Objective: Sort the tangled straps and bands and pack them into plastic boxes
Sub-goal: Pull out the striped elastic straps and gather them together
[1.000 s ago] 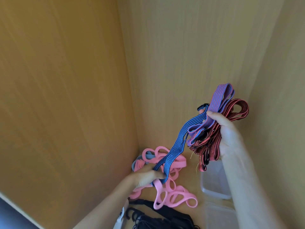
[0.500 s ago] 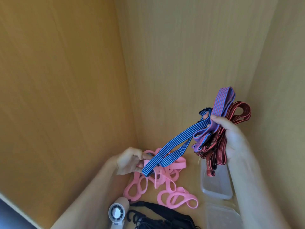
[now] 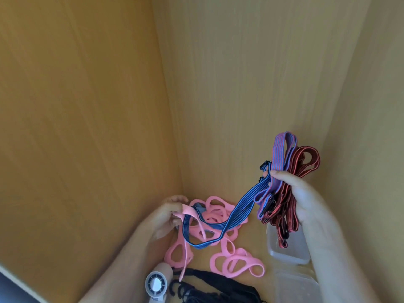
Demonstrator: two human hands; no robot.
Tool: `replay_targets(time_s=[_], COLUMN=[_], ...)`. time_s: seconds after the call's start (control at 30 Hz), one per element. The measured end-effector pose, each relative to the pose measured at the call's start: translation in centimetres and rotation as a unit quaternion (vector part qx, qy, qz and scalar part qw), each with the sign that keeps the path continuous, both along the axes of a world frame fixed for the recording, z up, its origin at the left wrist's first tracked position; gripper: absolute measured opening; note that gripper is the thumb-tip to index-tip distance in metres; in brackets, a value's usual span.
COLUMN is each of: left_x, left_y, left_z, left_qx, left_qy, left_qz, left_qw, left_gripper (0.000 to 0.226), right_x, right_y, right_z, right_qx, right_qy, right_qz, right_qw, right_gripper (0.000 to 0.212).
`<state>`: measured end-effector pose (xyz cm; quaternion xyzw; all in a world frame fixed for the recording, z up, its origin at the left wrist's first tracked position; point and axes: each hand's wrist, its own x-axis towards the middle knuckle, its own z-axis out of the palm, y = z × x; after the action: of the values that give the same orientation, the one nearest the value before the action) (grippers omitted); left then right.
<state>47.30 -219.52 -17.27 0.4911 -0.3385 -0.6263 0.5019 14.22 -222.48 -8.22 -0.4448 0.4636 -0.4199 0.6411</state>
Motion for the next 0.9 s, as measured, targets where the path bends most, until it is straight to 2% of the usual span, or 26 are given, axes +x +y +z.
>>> replay_targets(time_s=[0.07, 0.17, 0.23, 0.33, 0.4, 0.47, 0.53, 0.6, 0.67, 0.73, 0.8, 0.9], left_x=[-0.2, -0.4, -0.5, -0.9, -1.1, -1.1, -1.0, -1.0, -1.1, -1.5, -2.1, -3.3], left_y=[0.0, 0.2, 0.1, -0.1, 0.0, 0.2, 0.4, 0.1, -0.3, -0.6, -0.4, 0.4], left_z=[-0.2, -1.0, -1.5, -2.0, -2.4, -2.7, -2.8, -2.8, -2.7, -2.6, -2.9, -2.6], left_qx=[-0.009, -0.007, -0.019, -0.045, -0.06, -0.072, -0.062, -0.054, -0.058, -0.062, -0.072, -0.075], left_qy=[-0.031, -0.138, -0.19, -0.218, -0.242, -0.247, -0.2, -0.128, -0.126, -0.172, -0.243, -0.447], left_qz=[0.041, 0.078, 0.108, 0.121, 0.112, 0.099, 0.094, 0.116, 0.14, 0.136, 0.09, 0.034], left_qw=[0.999, 0.987, 0.976, 0.967, 0.962, 0.961, 0.973, 0.983, 0.98, 0.974, 0.963, 0.891], left_gripper=[0.034, 0.04, 0.029, 0.006, 0.011, 0.021, 0.028, 0.03, 0.025, 0.012, 0.03, 0.027], right_x=[-0.3, -0.8, -1.4, -1.8, -1.8, -1.5, -1.1, -0.5, 0.4, 1.2, 1.7, 2.3], right_y=[-0.1, -0.3, -0.4, -0.7, -0.7, -0.5, -0.4, 0.0, 0.3, 0.6, 0.5, 0.8], right_z=[-0.3, -1.2, -1.3, -1.6, -1.8, -1.9, -2.1, -2.4, -2.4, -2.0, -1.4, -0.8], right_qx=[0.01, 0.015, 0.02, 0.029, 0.032, 0.032, 0.044, 0.053, 0.052, 0.045, 0.044, 0.04], right_qy=[-0.002, -0.021, -0.029, -0.007, 0.006, 0.031, 0.033, 0.037, 0.056, 0.081, 0.086, 0.082], right_qz=[-0.019, -0.04, -0.054, -0.078, -0.088, -0.1, -0.105, -0.112, -0.108, -0.091, -0.087, -0.09], right_qw=[1.0, 0.999, 0.998, 0.997, 0.996, 0.994, 0.993, 0.992, 0.991, 0.991, 0.992, 0.992], right_gripper=[0.016, 0.012, 0.009, 0.01, 0.011, 0.014, 0.014, 0.013, 0.016, 0.023, 0.03, 0.042])
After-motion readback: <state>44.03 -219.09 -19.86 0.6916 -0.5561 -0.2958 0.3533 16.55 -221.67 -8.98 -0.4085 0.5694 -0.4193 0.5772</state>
